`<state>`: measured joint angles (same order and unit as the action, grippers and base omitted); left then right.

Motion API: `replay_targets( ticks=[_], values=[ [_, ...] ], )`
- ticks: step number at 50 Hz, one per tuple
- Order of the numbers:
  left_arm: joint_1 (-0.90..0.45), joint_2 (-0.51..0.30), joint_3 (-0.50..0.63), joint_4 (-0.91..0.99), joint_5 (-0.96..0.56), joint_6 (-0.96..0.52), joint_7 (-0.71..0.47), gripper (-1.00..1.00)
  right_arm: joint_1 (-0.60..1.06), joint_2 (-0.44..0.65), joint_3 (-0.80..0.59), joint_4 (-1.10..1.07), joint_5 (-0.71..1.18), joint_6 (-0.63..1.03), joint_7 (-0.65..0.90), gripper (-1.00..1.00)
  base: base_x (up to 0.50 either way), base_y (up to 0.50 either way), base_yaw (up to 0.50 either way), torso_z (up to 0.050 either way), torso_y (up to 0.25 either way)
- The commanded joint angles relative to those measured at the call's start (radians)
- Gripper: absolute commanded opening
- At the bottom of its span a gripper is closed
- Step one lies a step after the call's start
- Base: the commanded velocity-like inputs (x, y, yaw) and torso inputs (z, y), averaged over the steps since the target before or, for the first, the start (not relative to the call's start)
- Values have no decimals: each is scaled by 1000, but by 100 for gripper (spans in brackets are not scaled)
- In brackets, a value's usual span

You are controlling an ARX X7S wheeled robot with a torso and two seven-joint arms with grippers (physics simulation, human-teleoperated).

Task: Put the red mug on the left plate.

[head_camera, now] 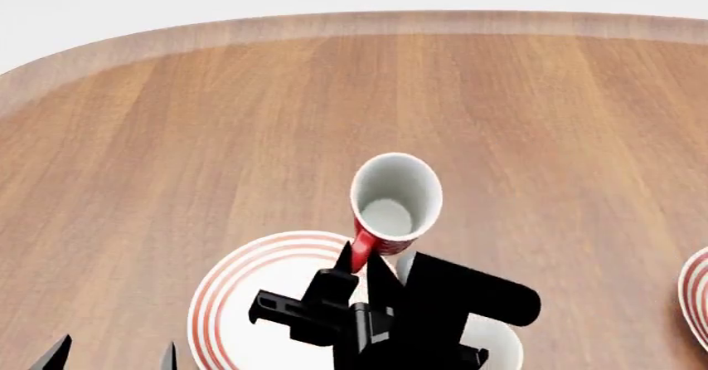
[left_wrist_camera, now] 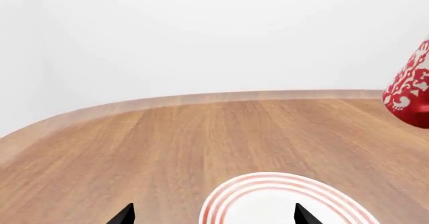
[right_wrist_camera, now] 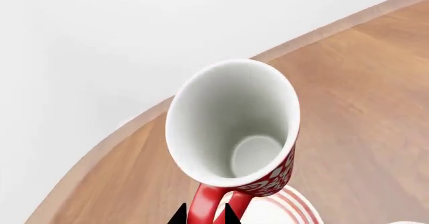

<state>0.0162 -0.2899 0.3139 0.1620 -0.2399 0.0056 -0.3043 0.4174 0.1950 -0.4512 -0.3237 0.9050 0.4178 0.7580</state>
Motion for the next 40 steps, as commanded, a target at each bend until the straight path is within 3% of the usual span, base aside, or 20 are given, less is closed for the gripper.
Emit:
replay_targets(
  ticks=[1,15,40],
  values=[
    [-1,-3,2,0,-4,2,-3,100,84,-9,-49,139,-34,11,-110,-100,0,0,0,0,0],
    [-1,-7,4,2,-8,3,-8,100,160,-13,-132,297,-118,5,-211,-100,0,0,0,0,1],
    [-4,-12,12,-3,-11,7,-14,100,156,-86,-156,553,-140,-91,-300,-100,0,0,0,0,0]
  ],
)
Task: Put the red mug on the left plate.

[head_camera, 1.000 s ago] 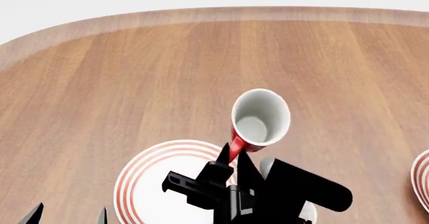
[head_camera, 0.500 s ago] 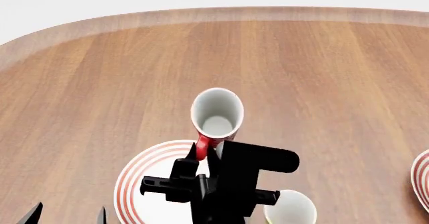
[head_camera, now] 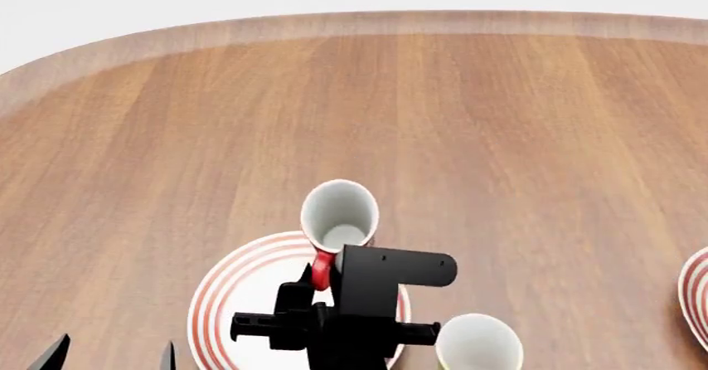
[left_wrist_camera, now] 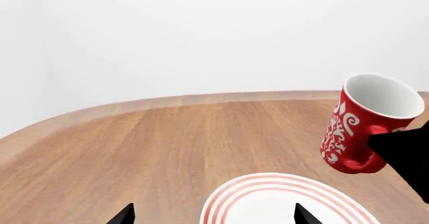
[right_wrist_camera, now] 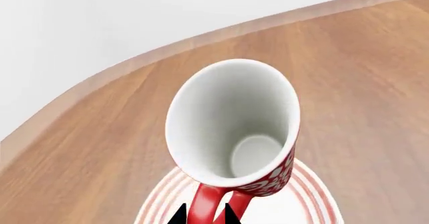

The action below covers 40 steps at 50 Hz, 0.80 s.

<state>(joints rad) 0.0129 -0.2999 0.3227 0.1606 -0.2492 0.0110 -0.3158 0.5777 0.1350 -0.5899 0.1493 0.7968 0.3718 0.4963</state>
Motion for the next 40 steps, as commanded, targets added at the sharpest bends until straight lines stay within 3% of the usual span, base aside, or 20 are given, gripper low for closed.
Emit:
replay_targets(
  ticks=[1,5,14,19,24,40],
  values=[
    [-1,-2,4,-2,-1,1,-2,100,-6,-28,-18,86,-33,-48,-39,-100,0,0,0,0,0],
    [-1,-3,5,-2,-2,2,-3,100,-28,0,-22,-47,-10,-8,13,-100,0,0,0,0,0],
    [-2,-5,8,-3,-4,3,-5,100,-27,3,-26,-49,-5,-9,16,-100,0,0,0,0,0],
    [-4,-7,6,-5,-7,5,-7,100,31,-63,-33,219,-25,-73,-105,-100,0,0,0,0,0],
    [-6,-6,9,-12,-6,7,-7,100,66,-90,-37,335,-10,-80,-160,-100,0,0,0,0,0],
    [-7,-10,14,-7,-7,5,-13,100,104,-112,-70,449,13,-117,-195,-100,0,0,0,0,1]
  ],
)
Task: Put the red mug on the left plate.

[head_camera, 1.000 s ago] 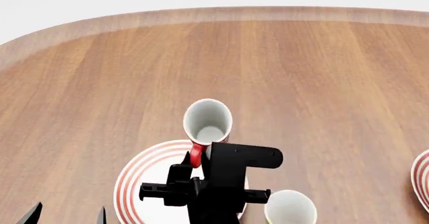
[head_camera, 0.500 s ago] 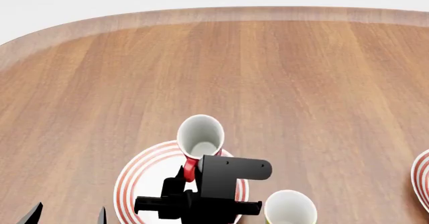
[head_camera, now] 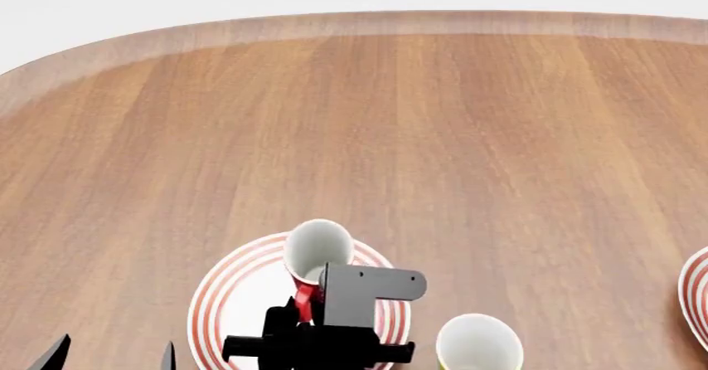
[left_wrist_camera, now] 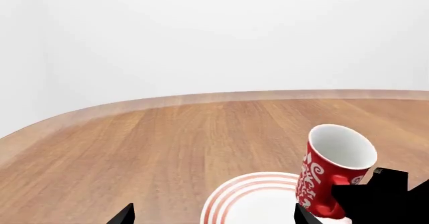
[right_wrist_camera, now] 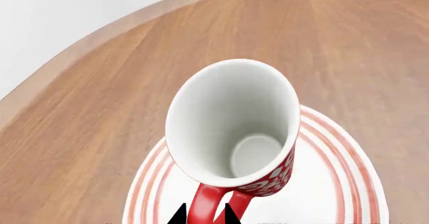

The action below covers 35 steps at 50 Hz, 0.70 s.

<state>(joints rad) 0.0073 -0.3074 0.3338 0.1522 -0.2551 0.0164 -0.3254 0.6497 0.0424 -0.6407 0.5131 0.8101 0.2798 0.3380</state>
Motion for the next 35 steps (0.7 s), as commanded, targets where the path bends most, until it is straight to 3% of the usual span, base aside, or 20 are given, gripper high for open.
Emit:
replay_targets(
  ticks=[1,35],
  values=[
    [-1,-3,3,2,-1,-1,-3,100,33,-19,-21,85,3,-25,-36,-100,0,0,0,0,0],
    [-3,-10,12,0,-4,4,-13,100,84,-27,-100,186,80,-46,-30,-100,0,0,0,0,0]
  ],
)
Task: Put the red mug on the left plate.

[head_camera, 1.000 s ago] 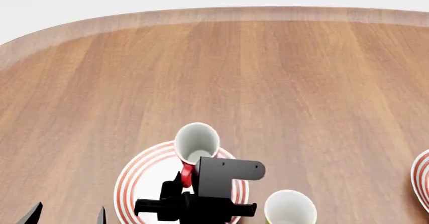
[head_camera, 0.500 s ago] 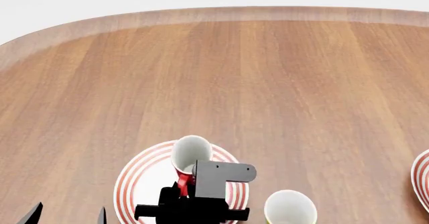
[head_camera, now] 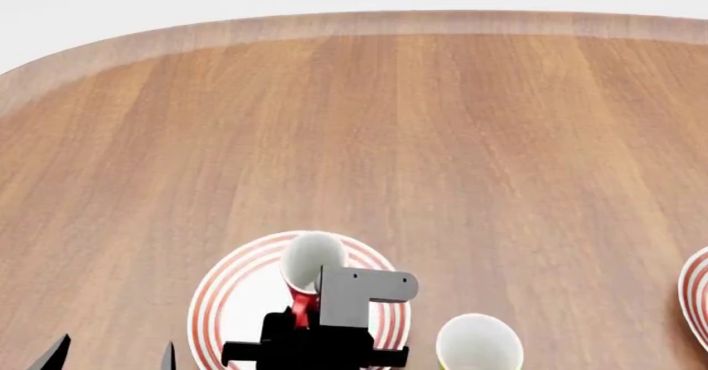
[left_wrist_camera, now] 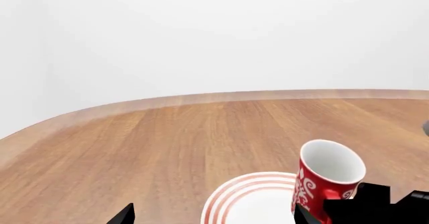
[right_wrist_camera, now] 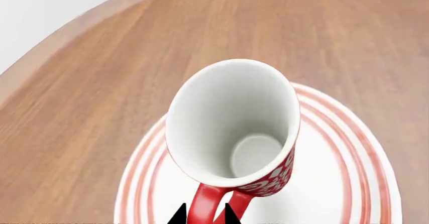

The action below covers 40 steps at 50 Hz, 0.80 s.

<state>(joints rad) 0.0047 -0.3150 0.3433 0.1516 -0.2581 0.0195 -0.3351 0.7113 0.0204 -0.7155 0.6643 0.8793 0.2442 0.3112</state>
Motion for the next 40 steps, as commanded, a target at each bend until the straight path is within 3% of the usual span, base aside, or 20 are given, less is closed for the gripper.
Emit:
replay_targets(
  ticks=[1,23,24,40],
  values=[
    [-1,-2,3,1,-1,1,-3,100,23,-4,-28,33,14,-11,-1,-100,0,0,0,0,0],
    [-1,-8,9,6,-1,0,-11,100,36,6,-77,39,58,-26,11,-100,0,0,0,0,0],
    [-1,-8,9,7,-1,0,-12,100,41,2,-76,50,63,-28,4,100,0,0,0,0,0],
    [-1,-12,11,11,-6,1,-15,100,45,14,-99,33,98,-22,14,100,0,0,0,0,0]
  ],
)
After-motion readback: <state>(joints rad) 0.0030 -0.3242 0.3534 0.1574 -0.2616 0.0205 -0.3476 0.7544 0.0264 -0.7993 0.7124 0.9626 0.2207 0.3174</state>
